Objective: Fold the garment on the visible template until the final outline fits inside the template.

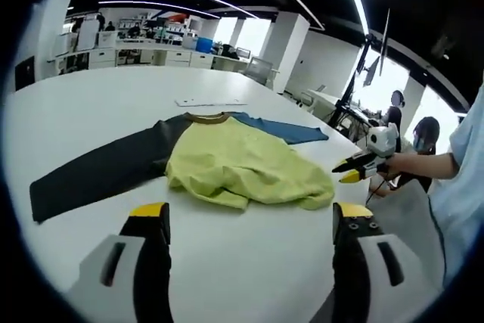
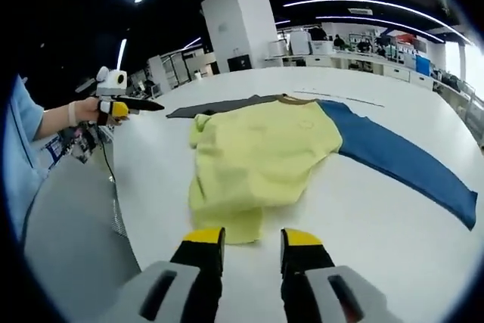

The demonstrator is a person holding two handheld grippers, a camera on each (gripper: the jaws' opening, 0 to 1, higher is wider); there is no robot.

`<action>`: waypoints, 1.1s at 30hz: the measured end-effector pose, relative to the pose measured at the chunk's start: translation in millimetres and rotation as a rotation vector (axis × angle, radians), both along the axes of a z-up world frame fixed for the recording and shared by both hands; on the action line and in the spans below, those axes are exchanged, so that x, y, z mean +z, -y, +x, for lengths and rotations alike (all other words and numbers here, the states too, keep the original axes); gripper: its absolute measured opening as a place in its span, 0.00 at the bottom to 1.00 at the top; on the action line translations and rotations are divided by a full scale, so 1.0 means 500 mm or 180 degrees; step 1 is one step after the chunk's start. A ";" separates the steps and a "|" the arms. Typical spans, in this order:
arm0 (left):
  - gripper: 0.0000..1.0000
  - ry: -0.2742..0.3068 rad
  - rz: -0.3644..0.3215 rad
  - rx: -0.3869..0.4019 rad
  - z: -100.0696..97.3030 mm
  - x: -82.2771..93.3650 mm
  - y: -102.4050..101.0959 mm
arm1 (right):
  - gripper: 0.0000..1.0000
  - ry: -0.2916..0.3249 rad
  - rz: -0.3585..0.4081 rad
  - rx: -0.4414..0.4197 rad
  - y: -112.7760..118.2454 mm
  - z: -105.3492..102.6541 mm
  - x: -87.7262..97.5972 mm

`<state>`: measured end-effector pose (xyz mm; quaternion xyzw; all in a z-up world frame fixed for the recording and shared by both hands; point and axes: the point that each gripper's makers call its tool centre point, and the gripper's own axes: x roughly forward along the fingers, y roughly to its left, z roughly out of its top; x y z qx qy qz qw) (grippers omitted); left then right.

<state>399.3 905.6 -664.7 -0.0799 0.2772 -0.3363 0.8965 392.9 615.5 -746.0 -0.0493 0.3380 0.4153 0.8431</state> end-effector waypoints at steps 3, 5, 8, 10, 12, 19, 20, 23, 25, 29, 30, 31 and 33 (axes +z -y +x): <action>0.85 -0.0005 -0.0054 0.0005 -0.009 -0.003 0.009 | 0.25 -0.0069 -0.0007 0.0016 -0.010 0.005 -0.012; 0.85 -0.0036 -0.0061 -0.0018 -0.017 -0.009 0.013 | 0.23 -0.0067 -0.0047 0.0039 -0.011 0.007 -0.018; 0.85 -0.0048 -0.0068 -0.0026 -0.024 -0.013 0.013 | 0.21 -0.0100 -0.0062 0.0038 -0.010 0.008 -0.022; 0.84 -0.0067 -0.0086 0.0004 -0.027 -0.016 0.009 | 0.18 -0.0124 -0.0083 0.0047 -0.010 0.008 -0.026; 0.84 -0.0080 -0.0107 0.0023 -0.031 -0.019 0.008 | 0.15 -0.0128 -0.0104 0.0065 -0.011 0.008 -0.030; 0.83 -0.0102 -0.0161 0.0030 -0.041 -0.021 0.016 | 0.12 -0.0144 -0.0170 0.0111 -0.015 0.010 -0.043; 0.83 -0.0107 -0.0164 0.0030 -0.041 -0.022 0.016 | 0.11 -0.0136 -0.0180 0.0125 -0.015 0.010 -0.044; 0.83 -0.0112 -0.0169 0.0038 -0.042 -0.023 0.016 | 0.09 -0.0178 -0.0166 0.0116 -0.018 0.008 -0.047; 0.82 -0.0112 -0.0201 0.0049 -0.041 -0.022 0.018 | 0.04 -0.0161 -0.0197 0.0098 -0.016 0.010 -0.050; 0.81 -0.0118 -0.0202 0.0048 -0.041 -0.025 0.019 | 0.00 -0.0172 -0.0149 0.0042 -0.013 0.010 -0.043; 0.81 -0.0120 -0.0203 0.0047 -0.041 -0.026 0.020 | 0.00 -0.0169 -0.0153 0.0040 -0.012 0.009 -0.042; 0.81 -0.0123 -0.0207 0.0049 -0.041 -0.026 0.021 | 0.00 -0.0165 -0.0159 0.0035 -0.009 0.008 -0.041; 0.81 -0.0127 -0.0226 0.0046 -0.042 -0.027 0.024 | 0.00 -0.0169 -0.0153 0.0019 -0.005 0.003 -0.037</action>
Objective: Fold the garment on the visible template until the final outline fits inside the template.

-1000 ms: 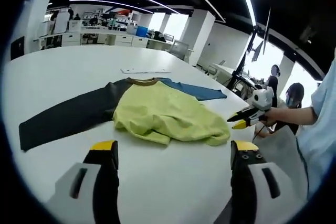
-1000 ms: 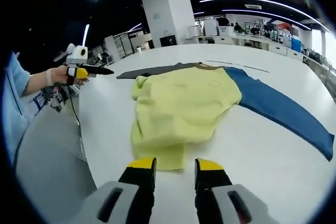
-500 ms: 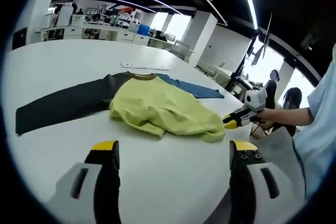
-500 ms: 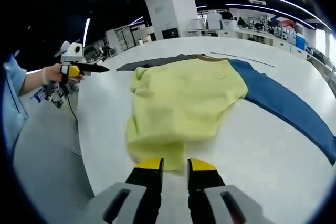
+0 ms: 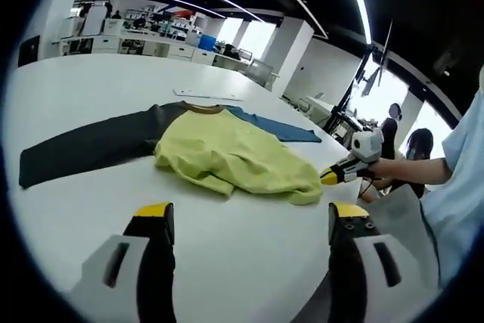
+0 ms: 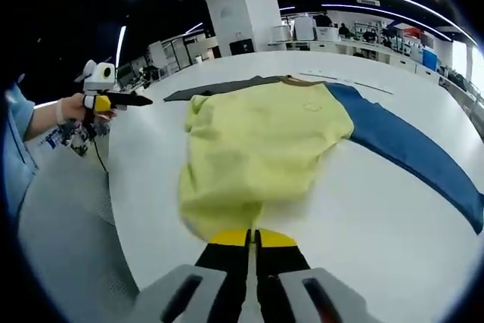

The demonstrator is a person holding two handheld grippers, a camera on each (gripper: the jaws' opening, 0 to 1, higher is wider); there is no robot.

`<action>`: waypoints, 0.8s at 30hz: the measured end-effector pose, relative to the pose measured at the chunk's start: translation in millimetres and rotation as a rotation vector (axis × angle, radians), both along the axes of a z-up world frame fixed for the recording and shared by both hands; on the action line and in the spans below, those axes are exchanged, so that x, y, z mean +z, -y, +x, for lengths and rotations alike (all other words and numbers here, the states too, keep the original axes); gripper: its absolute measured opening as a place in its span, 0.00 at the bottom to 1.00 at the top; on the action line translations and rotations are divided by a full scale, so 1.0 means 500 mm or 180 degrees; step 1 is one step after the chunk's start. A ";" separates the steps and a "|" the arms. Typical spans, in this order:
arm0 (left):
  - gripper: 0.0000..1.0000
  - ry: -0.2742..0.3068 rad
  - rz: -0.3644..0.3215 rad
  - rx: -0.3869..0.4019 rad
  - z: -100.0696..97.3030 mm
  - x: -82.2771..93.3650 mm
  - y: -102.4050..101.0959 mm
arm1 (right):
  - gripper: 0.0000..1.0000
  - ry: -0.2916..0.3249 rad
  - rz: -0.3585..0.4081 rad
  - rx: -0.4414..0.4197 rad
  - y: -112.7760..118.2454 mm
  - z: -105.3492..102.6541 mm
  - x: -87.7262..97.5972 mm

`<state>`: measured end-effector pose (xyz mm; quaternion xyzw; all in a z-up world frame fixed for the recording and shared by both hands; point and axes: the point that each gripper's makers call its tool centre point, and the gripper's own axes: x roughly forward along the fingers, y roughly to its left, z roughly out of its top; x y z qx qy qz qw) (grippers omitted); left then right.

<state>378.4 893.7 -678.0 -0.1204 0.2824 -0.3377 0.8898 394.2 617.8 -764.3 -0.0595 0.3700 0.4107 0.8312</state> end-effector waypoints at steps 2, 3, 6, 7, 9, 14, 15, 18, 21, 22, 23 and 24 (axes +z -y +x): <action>0.79 0.0002 0.0005 -0.0013 0.000 -0.002 0.003 | 0.00 -0.0004 0.0012 -0.0019 0.004 -0.005 0.004; 0.79 -0.0002 0.0006 -0.0019 -0.001 -0.003 0.005 | 0.00 -0.0007 0.0014 -0.0036 0.009 -0.008 0.006; 0.79 -0.0014 -0.0003 -0.0038 -0.001 -0.008 0.011 | 0.00 -0.0019 0.0029 -0.0064 0.019 -0.018 0.011; 0.79 -0.0019 0.0004 -0.0053 -0.001 -0.011 0.014 | 0.00 -0.0019 0.0029 -0.0082 0.022 -0.023 0.013; 0.78 -0.0028 0.0007 -0.0075 -0.002 -0.014 0.019 | 0.00 -0.0019 0.0035 -0.0120 0.031 -0.029 0.015; 0.74 -0.0099 0.0029 -0.0104 0.002 -0.033 0.028 | 0.00 -0.0028 0.0075 -0.0210 0.045 -0.050 0.022; 0.73 -0.0136 0.0043 -0.0113 0.002 -0.041 0.031 | 0.00 -0.0029 0.0082 -0.0225 0.046 -0.054 0.023; 0.67 -0.0215 0.0103 -0.0108 0.007 -0.062 0.035 | 0.00 -0.0043 0.0125 -0.0289 0.051 -0.067 0.024; 0.58 -0.0282 0.0210 -0.0058 0.022 -0.089 0.041 | 0.00 -0.0056 0.0144 -0.0317 0.052 -0.077 0.025; 0.56 -0.0273 0.0221 -0.0058 0.027 -0.094 0.045 | 0.00 -0.0061 0.0150 -0.0328 0.052 -0.081 0.025; 0.55 -0.0288 0.0245 -0.0046 0.032 -0.100 0.048 | 0.00 -0.0065 0.0155 -0.0336 0.053 -0.082 0.025; 0.53 -0.0296 0.0257 -0.0029 0.037 -0.105 0.051 | 0.00 -0.0070 0.0160 -0.0346 0.054 -0.084 0.025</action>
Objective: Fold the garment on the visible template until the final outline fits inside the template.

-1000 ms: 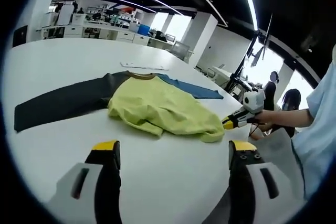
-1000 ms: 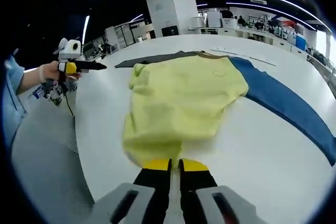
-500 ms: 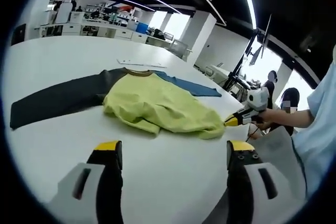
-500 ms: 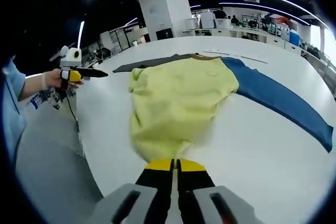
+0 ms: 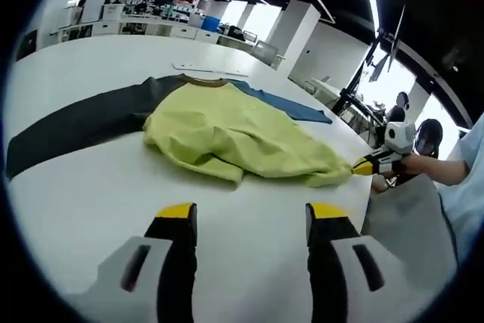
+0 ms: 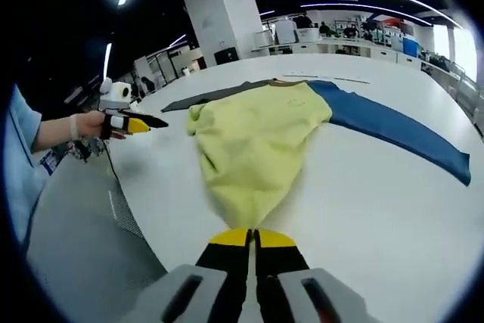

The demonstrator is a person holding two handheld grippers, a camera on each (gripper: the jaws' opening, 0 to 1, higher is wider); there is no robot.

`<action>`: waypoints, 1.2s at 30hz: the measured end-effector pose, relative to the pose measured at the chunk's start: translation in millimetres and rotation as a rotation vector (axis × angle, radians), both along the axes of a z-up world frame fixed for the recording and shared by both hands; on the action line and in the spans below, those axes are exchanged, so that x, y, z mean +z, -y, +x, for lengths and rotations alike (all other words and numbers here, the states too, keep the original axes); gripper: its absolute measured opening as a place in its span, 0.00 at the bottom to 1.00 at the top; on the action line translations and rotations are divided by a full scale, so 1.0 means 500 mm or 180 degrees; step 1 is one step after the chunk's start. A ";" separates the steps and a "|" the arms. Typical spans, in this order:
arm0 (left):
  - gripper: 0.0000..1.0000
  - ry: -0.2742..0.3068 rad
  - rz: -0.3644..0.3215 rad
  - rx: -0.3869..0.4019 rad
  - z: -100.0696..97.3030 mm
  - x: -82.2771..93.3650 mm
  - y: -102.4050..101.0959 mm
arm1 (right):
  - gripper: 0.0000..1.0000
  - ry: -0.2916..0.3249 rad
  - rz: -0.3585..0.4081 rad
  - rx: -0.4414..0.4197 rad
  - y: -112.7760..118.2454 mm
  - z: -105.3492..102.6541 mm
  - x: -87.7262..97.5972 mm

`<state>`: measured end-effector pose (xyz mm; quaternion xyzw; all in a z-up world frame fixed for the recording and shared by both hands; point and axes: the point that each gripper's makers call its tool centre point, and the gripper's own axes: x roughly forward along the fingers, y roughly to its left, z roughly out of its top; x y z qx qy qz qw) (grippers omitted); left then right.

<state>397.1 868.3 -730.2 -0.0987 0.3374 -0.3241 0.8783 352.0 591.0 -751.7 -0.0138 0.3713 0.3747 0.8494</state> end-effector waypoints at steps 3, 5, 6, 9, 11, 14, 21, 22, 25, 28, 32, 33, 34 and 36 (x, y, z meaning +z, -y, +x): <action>0.47 -0.0006 0.0059 0.0015 0.020 -0.015 0.015 | 0.00 -0.0001 0.0027 -0.0028 0.001 -0.005 0.003; 0.43 -0.0004 0.0086 0.0039 0.035 -0.025 0.015 | 0.00 -0.0003 0.0032 -0.0037 0.001 -0.006 0.004; 0.39 0.0007 0.0189 0.0071 0.046 -0.032 0.013 | 0.00 -0.0001 0.0036 -0.0043 0.002 -0.006 0.004; 0.29 0.0084 0.0387 0.0064 0.059 -0.040 0.019 | 0.00 -0.0001 0.0059 -0.0067 0.003 -0.005 0.006; 0.27 0.0071 0.0494 0.0021 0.063 -0.054 0.026 | 0.00 0.0000 0.0062 -0.0074 0.004 -0.004 0.006; 0.25 0.0086 0.0585 0.0052 0.068 -0.064 0.030 | 0.00 -0.0001 0.0071 -0.0085 0.005 -0.003 0.007; 0.05 0.0047 0.0428 0.0237 0.089 -0.067 0.030 | 0.00 -0.0021 0.0080 -0.0093 0.005 -0.004 0.005; 0.00 0.0060 0.0413 0.0229 0.091 -0.064 0.031 | 0.00 -0.0023 0.0078 -0.0094 0.005 -0.004 0.005; 0.00 0.0085 0.0251 0.0336 0.107 -0.041 0.034 | 0.00 -0.0034 0.0075 -0.0088 0.005 -0.004 0.005; 0.00 0.0202 0.0162 0.0273 0.117 -0.005 0.044 | 0.00 -0.0034 0.0078 -0.0095 0.007 0.000 0.007; 0.00 0.0312 0.0070 0.0212 0.139 0.052 0.055 | 0.00 -0.0026 0.0083 -0.0105 0.008 0.006 0.009; 0.00 0.0394 0.0047 0.0206 0.149 0.070 0.057 | 0.00 -0.0026 0.0085 -0.0110 0.008 0.008 0.009; 0.00 0.0488 0.0008 0.0183 0.163 0.095 0.063 | 0.00 -0.0024 0.0086 -0.0113 0.008 0.009 0.009; 0.00 0.0544 -0.0052 0.0168 0.185 0.129 0.072 | 0.00 -0.0027 0.0088 -0.0129 0.010 0.012 0.009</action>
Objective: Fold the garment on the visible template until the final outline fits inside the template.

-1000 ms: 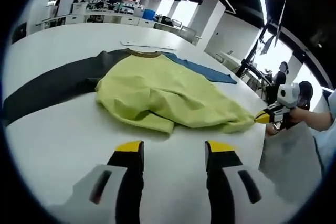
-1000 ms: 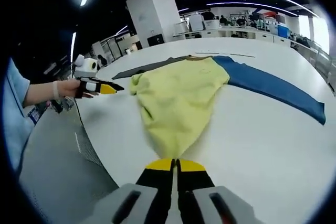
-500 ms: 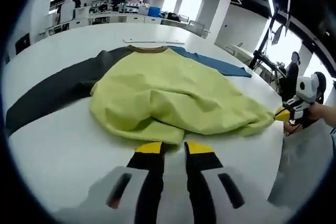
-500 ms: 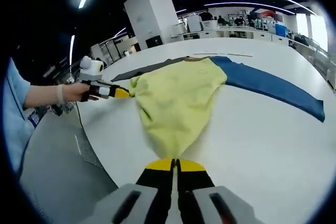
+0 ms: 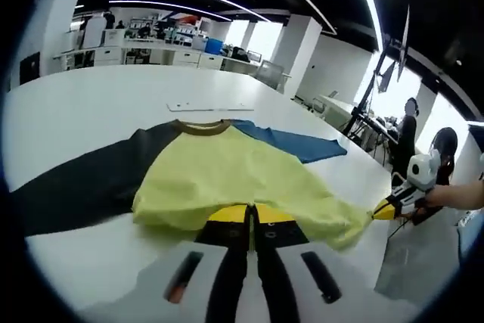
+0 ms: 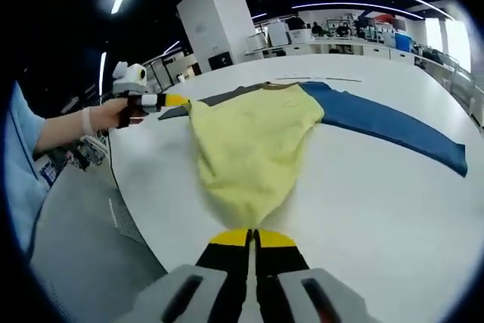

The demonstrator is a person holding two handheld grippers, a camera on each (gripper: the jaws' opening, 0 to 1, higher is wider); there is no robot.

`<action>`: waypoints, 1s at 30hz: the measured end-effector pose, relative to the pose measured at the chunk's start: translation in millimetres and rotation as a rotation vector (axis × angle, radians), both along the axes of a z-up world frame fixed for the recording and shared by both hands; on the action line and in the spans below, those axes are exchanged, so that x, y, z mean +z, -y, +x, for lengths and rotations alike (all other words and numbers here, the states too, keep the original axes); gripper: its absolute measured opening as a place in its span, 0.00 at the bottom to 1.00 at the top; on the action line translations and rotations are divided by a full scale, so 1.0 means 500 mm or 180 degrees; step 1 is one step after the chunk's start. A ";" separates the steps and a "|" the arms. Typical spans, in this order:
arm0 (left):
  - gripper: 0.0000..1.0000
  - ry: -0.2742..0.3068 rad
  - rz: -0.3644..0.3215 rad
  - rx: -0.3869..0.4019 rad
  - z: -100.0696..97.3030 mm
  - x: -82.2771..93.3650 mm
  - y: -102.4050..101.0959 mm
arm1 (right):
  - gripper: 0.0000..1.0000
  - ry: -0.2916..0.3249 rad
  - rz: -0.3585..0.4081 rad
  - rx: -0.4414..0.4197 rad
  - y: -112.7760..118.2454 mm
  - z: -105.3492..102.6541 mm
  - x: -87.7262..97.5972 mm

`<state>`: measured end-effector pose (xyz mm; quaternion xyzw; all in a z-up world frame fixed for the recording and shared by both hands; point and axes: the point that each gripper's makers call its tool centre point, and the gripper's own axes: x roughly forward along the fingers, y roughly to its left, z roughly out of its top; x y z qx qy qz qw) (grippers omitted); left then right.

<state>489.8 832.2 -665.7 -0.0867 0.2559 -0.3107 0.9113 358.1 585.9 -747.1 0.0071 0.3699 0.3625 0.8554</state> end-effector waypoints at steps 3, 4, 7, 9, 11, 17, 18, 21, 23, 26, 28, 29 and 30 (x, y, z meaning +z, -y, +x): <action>0.00 0.0072 0.0023 -0.0076 0.035 0.024 0.015 | 0.00 -0.0005 0.0013 -0.0020 0.004 0.006 -0.001; 0.00 0.0104 0.0050 -0.0131 0.049 0.029 0.022 | 0.00 -0.0014 0.0006 -0.0029 0.007 0.008 -0.002; 0.00 0.0062 0.0118 -0.0209 0.082 0.022 0.037 | 0.00 -0.0009 0.0022 -0.0054 0.009 0.011 0.000; 0.00 0.0052 0.0199 -0.0268 0.103 0.011 0.045 | 0.00 -0.0001 0.0025 -0.0071 0.011 0.014 0.000; 0.00 0.0052 0.0324 -0.0333 0.123 -0.004 0.051 | 0.00 0.0000 0.0018 -0.0098 0.015 0.019 -0.003; 0.00 -0.0041 0.0494 -0.0362 0.163 -0.051 0.058 | 0.00 -0.0016 0.0041 -0.0188 0.023 0.026 -0.006; 0.00 -0.0080 0.0491 -0.0346 0.164 -0.058 0.057 | 0.00 -0.0027 0.0049 -0.0199 0.024 0.027 -0.008; 0.00 -0.0139 0.0513 -0.0333 0.164 -0.076 0.059 | 0.00 -0.0050 0.0026 -0.0197 0.023 0.023 -0.013; 0.00 -0.0161 0.0514 -0.0368 0.158 -0.083 0.063 | 0.00 -0.0067 0.0005 -0.0194 0.025 0.019 -0.018; 0.03 -0.0086 0.0561 -0.0414 0.149 -0.084 0.065 | 0.00 -0.0101 0.0030 -0.0232 0.028 0.015 -0.021; 0.12 -0.0124 0.0556 -0.0464 0.140 -0.088 0.068 | 0.00 -0.0112 0.0036 -0.0234 0.027 0.013 -0.022; 0.21 -0.0128 0.0589 -0.0490 0.134 -0.092 0.068 | 0.00 -0.0120 0.0033 -0.0228 0.026 0.011 -0.024; 0.28 -0.0112 0.0624 -0.0509 0.131 -0.093 0.066 | 0.00 -0.0121 0.0025 -0.0220 0.025 0.010 -0.025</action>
